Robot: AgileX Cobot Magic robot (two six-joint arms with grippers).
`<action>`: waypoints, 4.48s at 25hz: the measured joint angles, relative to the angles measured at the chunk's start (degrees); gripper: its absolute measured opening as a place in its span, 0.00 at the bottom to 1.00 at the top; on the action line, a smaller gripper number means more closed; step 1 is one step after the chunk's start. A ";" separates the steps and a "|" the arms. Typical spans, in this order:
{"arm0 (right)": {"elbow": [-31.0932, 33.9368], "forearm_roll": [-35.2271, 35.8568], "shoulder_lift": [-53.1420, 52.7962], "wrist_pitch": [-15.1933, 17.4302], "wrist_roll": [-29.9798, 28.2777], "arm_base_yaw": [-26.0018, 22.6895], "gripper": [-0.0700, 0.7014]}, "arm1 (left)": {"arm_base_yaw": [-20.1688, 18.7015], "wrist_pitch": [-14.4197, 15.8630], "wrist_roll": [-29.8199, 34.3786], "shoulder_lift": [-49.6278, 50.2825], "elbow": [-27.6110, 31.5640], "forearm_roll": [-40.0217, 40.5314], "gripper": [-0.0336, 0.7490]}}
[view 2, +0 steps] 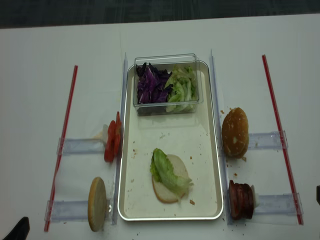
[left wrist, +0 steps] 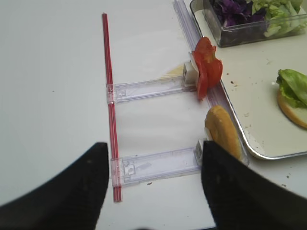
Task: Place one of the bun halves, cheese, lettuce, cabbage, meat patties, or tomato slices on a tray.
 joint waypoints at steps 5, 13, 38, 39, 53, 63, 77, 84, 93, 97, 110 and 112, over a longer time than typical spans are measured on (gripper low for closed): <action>0.00 0.00 -3.71 0.25 0.00 0.00 0.70 | 0.00 0.00 0.00 0.00 0.00 0.00 0.59; 0.00 0.00 -9.82 0.59 -0.40 0.00 0.70 | 0.00 0.00 0.00 0.00 0.00 0.00 0.59; 0.00 -0.94 -15.49 1.15 1.09 0.00 0.70 | 0.00 0.00 0.00 0.00 0.00 0.00 0.59; 0.00 -1.38 -15.49 1.15 1.46 0.00 0.70 | 0.00 0.00 0.00 0.00 0.00 0.00 0.59; 0.00 -1.80 -15.49 1.15 2.23 0.00 0.70 | 0.00 0.00 0.00 0.00 0.00 -0.20 0.59; 0.00 -1.89 -15.49 1.15 2.23 0.00 0.70 | 0.00 0.00 0.00 0.00 0.00 -0.22 0.59; 0.00 -1.89 -15.49 1.15 2.23 0.00 0.70 | 0.00 0.00 0.00 0.00 0.00 -0.31 0.59; 0.00 -1.89 -15.49 1.15 2.23 0.00 0.70 | 0.00 0.00 0.00 0.00 0.00 -0.31 0.59; 0.00 -1.89 -15.49 1.15 2.23 0.00 0.70 | 0.00 0.00 0.00 0.00 0.00 -0.31 0.59; 0.00 -1.89 -15.49 1.15 2.23 0.00 0.70 | 0.00 0.00 0.00 0.00 0.00 -0.31 0.59; 0.00 -1.89 -15.49 1.15 2.23 0.00 0.70 | 0.00 0.00 0.00 0.00 0.00 -0.31 0.59; 0.00 -1.89 -15.49 1.15 2.23 0.00 0.70 | 0.00 0.00 0.00 0.00 0.00 -0.31 0.59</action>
